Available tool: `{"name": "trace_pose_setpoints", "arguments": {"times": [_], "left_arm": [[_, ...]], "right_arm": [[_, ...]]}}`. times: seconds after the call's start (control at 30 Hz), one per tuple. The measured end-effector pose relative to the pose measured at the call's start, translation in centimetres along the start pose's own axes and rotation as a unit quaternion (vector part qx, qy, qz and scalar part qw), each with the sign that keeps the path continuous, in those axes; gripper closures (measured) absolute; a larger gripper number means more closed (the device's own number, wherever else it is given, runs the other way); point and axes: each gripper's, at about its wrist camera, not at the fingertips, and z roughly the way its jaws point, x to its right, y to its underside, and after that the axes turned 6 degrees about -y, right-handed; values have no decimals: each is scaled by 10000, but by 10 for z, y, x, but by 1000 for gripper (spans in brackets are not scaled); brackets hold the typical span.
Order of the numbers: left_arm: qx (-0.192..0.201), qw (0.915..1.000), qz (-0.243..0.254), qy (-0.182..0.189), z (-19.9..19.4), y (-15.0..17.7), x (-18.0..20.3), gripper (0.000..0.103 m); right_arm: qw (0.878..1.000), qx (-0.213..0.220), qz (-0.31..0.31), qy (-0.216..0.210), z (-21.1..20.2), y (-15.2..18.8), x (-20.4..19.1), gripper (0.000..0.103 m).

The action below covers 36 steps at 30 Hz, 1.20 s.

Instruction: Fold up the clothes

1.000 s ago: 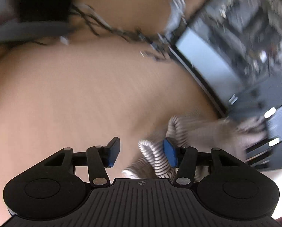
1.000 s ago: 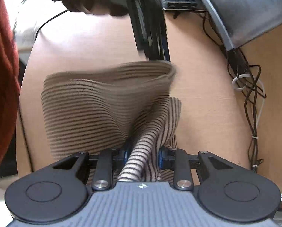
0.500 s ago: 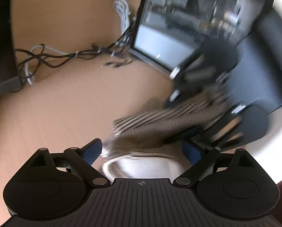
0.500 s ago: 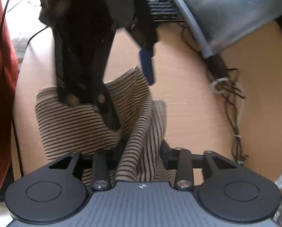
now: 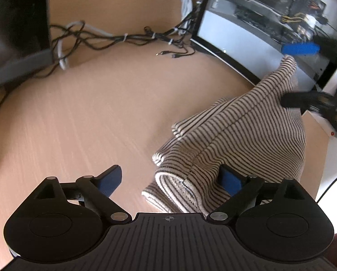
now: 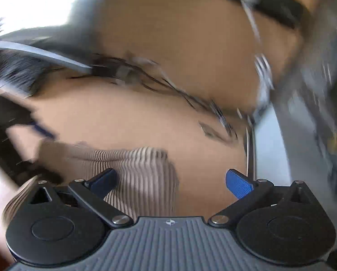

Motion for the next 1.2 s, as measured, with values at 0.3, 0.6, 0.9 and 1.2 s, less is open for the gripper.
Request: {"name": "trace_pose_setpoints", "arguments": {"times": [0.3, 0.6, 0.9, 1.2], "left_arm": [[-61, 9985, -26, -547, -18, 7, -20, 7], [628, 9977, 200, 164, -58, -23, -12, 6], [119, 9979, 581, 262, 7, -39, 15, 6], [-216, 9963, -109, 821, 27, -34, -9, 5]], "right_arm": [[9967, -183, 611, 508, 48, 17, -7, 0], [9939, -234, 773, 746, 55, 16, -15, 0], [9524, -210, 2935, -801, -20, 52, 28, 0], [9012, -701, 4018, -1467, -5, 98, 32, 12]]}}
